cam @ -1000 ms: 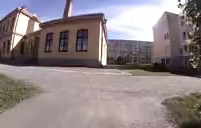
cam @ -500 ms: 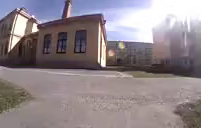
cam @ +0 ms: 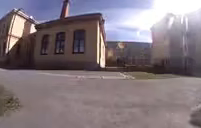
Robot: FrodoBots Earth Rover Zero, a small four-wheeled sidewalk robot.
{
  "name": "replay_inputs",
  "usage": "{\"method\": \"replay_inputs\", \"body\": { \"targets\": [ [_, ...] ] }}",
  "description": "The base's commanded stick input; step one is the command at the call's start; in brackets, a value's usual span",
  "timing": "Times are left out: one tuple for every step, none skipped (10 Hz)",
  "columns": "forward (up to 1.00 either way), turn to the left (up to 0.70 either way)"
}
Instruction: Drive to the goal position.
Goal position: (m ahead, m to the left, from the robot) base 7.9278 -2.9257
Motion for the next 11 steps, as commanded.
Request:
{"method": "replay_inputs", "body": {
  "targets": [
    [0.85,0.0],
    [0.85,0.0],
    [0.85,0.0],
    [0.85,0.0],
    [0.85,-0.11],
    [0.85,-0.21],
    [0.85,-0.12],
    [0.85,0.0],
    [0.85,0.0],
    [0.85,0.0],
    [0.85,0.0]
  ]
}}
